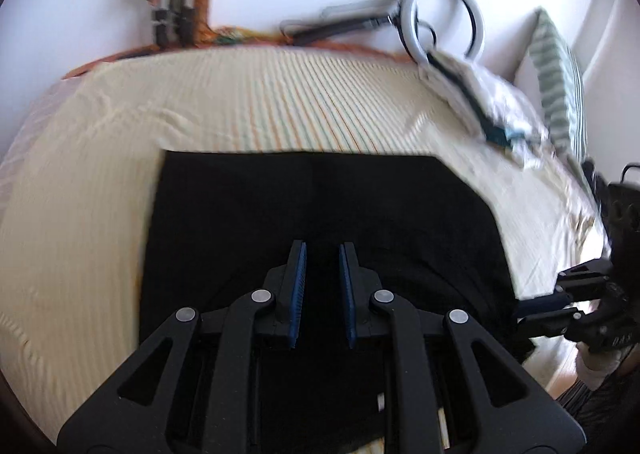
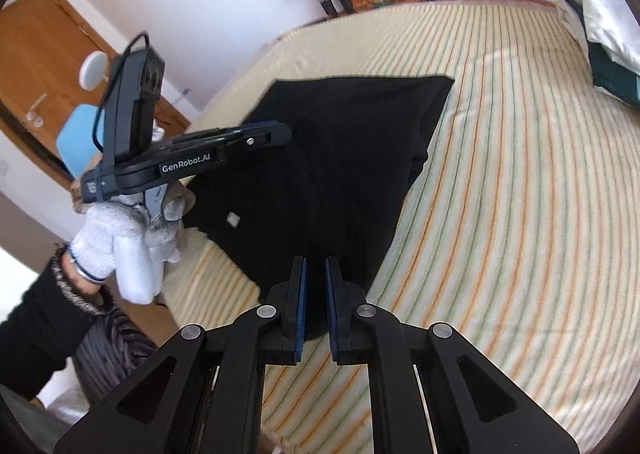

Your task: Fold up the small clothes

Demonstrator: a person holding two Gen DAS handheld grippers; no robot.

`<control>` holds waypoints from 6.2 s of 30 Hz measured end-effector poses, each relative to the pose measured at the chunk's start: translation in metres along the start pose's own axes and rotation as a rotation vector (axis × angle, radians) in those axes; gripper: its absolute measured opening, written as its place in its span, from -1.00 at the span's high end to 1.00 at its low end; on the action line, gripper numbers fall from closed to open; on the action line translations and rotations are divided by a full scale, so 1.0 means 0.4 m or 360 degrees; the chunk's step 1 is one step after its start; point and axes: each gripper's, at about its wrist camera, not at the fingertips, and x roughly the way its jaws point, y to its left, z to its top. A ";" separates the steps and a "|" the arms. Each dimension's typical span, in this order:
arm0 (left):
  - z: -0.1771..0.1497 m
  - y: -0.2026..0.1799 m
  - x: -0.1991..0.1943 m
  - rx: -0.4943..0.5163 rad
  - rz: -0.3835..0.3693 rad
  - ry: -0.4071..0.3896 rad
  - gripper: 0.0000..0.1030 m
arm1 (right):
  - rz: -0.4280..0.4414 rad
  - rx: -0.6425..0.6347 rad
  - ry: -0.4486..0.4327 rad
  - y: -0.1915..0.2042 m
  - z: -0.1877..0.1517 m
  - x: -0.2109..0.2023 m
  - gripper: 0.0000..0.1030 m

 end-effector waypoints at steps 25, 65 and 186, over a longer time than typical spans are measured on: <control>-0.136 0.291 -0.090 -0.0776 -0.0310 0.0148 -0.18 | 0.0209 0.0647 -0.0254 -0.236 0.102 0.009 0.05; 0.047 -0.021 -0.135 -0.0385 -0.0453 -0.0085 0.88 | -0.0190 0.0143 -0.0451 0.007 0.238 -0.163 0.90; 0.015 -0.585 -0.327 0.0573 -0.0129 -0.0397 -1.00 | -0.1433 0.0237 -0.0924 0.021 0.075 -0.630 -0.67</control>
